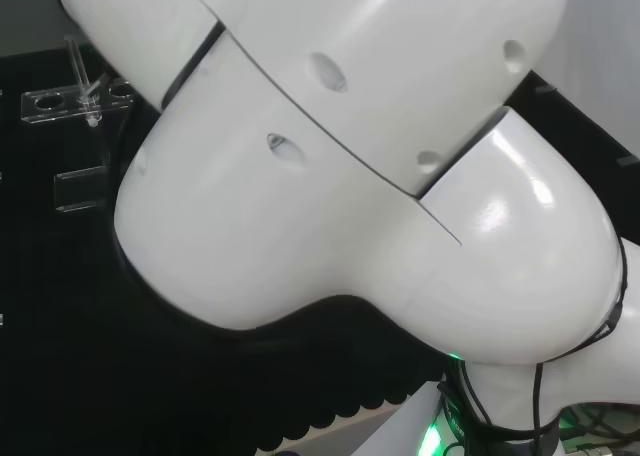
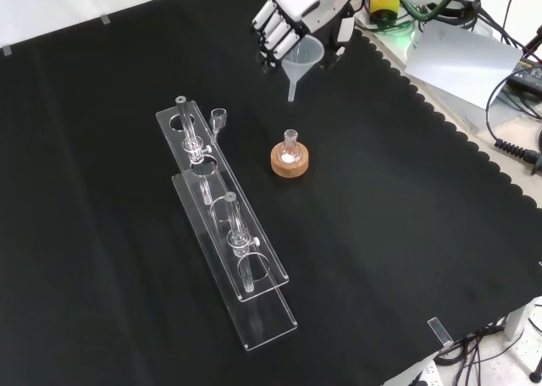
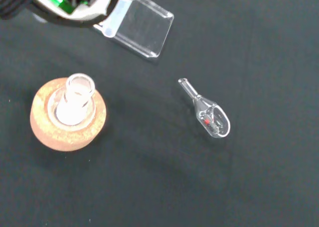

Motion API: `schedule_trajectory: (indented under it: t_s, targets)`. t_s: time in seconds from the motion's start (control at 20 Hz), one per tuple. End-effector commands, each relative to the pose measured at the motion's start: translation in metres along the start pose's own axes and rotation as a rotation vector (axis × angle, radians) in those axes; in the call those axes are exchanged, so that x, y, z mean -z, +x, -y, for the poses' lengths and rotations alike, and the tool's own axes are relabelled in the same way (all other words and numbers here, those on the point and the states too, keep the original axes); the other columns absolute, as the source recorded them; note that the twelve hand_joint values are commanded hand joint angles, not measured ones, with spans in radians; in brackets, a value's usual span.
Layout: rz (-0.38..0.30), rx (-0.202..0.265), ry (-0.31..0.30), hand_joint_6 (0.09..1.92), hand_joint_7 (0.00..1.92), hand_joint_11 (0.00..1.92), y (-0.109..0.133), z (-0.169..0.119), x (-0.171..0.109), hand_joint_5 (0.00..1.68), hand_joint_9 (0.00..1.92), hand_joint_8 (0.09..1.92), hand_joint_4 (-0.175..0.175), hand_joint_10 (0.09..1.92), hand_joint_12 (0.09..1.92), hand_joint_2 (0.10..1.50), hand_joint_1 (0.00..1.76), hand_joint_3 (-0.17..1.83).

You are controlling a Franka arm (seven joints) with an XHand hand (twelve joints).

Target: Put the funnel back on the funnel stand.

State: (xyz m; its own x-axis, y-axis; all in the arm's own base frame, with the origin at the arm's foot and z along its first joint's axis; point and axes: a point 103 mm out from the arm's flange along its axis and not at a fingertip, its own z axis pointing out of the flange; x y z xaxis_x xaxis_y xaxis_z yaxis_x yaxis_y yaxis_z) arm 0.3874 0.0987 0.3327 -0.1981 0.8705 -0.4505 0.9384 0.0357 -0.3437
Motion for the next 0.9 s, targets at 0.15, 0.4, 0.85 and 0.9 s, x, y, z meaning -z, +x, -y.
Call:
schedule_trajectory:
  t_s: [0.15,0.4,0.85,0.9]
  targets:
    - [-0.059,-0.041,-0.014,0.63,0.47,0.53,-0.025,-0.007,0.02,0.61,0.86,0.62,-0.02,0.46,1.32,0.68,0.88,0.61]
    - [-0.063,-0.047,-0.033,0.63,0.47,0.54,-0.051,-0.035,0.035,0.61,0.87,0.62,-0.021,0.46,1.31,0.68,0.88,0.61]
    - [-0.065,-0.051,-0.038,0.64,0.47,0.55,-0.086,-0.083,0.05,0.61,0.87,0.63,-0.021,0.45,1.31,0.68,0.88,0.61]
    - [-0.068,-0.052,-0.037,0.64,0.47,0.55,-0.089,-0.087,0.049,0.61,0.87,0.63,-0.021,0.45,1.3,0.68,0.88,0.61]
